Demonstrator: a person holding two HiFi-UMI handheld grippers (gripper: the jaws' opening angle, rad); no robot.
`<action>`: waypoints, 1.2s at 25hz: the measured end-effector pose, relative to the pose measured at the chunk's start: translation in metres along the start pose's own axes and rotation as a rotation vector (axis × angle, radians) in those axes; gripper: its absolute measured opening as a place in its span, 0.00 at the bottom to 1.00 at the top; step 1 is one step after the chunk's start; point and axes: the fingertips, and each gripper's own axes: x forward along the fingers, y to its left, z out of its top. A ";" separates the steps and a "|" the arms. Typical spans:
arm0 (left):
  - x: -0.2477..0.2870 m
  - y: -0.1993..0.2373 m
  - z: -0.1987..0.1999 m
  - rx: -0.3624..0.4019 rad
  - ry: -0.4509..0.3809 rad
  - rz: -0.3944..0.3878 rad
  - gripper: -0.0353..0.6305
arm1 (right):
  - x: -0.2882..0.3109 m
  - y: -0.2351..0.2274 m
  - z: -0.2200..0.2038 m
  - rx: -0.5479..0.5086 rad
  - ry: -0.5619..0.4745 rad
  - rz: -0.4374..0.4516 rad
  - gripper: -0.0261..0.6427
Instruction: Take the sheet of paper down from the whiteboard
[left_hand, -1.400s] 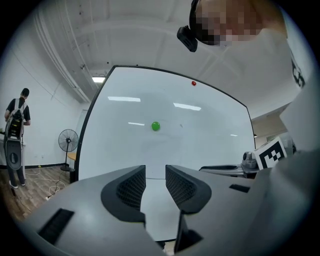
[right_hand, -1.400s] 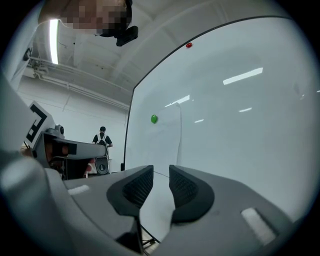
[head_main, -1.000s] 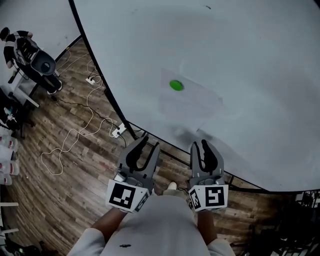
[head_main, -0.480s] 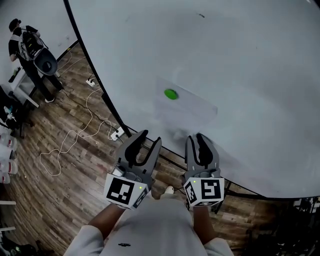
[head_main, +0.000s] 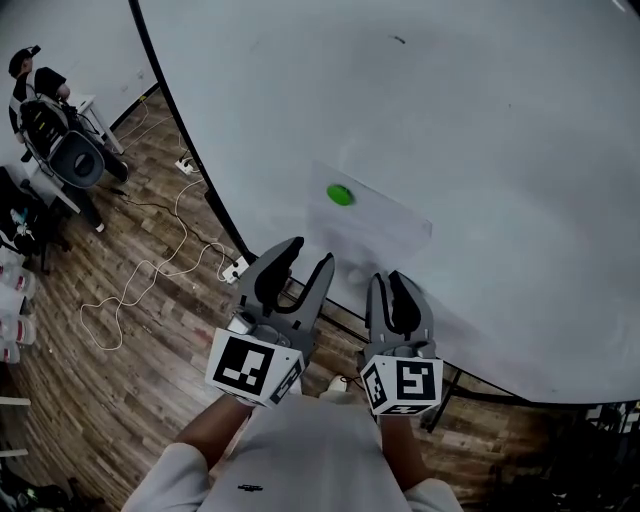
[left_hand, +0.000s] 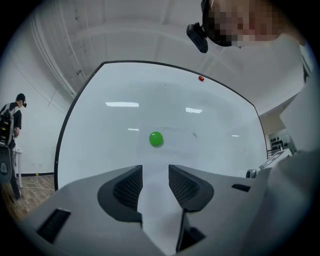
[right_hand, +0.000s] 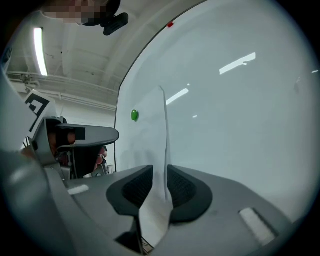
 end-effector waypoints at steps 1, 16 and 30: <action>0.001 0.000 0.002 0.002 -0.003 0.001 0.28 | 0.000 0.000 0.000 0.002 0.001 -0.002 0.19; 0.012 0.004 0.011 0.020 -0.008 0.007 0.28 | 0.009 -0.007 0.001 0.028 0.008 -0.067 0.06; 0.029 -0.003 0.044 0.059 -0.046 0.001 0.29 | 0.005 -0.006 0.003 0.038 0.014 -0.050 0.06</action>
